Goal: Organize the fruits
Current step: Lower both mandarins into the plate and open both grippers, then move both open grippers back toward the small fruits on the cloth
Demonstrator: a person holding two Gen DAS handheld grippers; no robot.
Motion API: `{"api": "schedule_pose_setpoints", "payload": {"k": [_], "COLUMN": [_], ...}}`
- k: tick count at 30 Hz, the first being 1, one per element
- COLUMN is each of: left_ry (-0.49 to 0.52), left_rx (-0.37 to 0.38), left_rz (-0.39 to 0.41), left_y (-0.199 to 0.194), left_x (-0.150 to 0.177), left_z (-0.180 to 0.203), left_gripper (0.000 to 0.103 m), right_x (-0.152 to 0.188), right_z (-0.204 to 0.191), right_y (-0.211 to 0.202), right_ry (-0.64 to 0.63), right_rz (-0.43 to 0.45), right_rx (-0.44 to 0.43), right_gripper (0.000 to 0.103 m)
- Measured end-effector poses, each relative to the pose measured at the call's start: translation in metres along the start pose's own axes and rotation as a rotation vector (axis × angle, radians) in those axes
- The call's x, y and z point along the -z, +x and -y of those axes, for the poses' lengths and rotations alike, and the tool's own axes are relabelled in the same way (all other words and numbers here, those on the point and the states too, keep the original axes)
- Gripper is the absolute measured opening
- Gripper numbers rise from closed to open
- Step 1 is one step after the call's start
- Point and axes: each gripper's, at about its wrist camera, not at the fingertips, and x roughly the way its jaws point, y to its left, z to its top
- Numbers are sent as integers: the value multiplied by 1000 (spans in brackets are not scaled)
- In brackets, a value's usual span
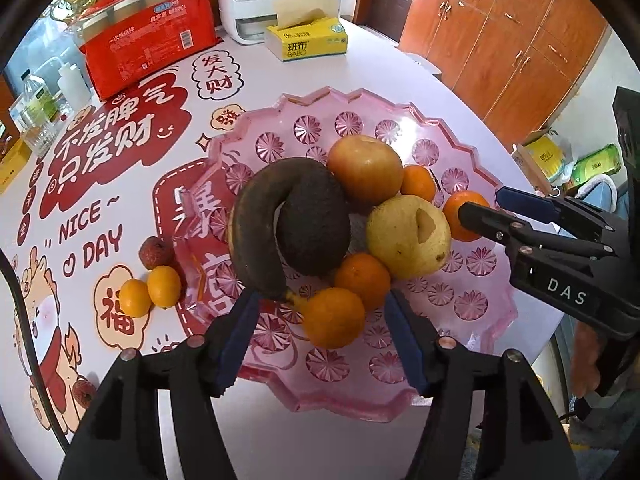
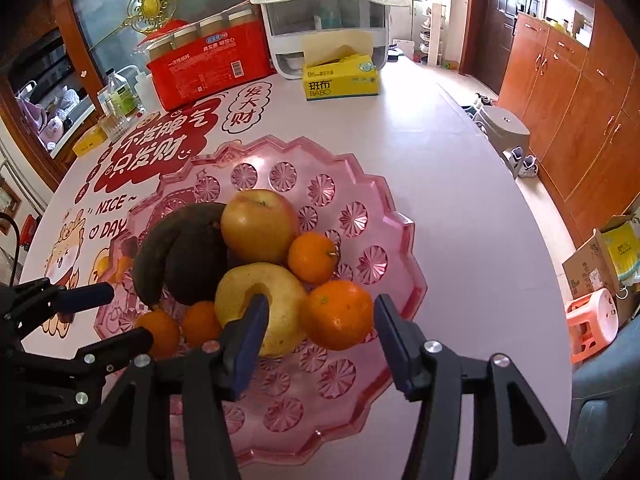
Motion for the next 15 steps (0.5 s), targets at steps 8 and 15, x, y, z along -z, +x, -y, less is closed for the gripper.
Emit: {"api": "schedule_pose_setpoints", "payload": {"k": [8, 15], "left_ry": [-1, -2], "left_rx": [-19, -28], "left_rz": [26, 54], "left_y": [-14, -26], "left_x": [4, 9], "left_z": [-4, -8], "left_gripper": [70, 78], "right_x": [1, 5], "right_z": [-8, -14], "right_y": [-9, -16], "right_ry": [2, 9], "right_rz": [13, 19], "right_rx": [-15, -19], "right_gripper": [55, 55]}}
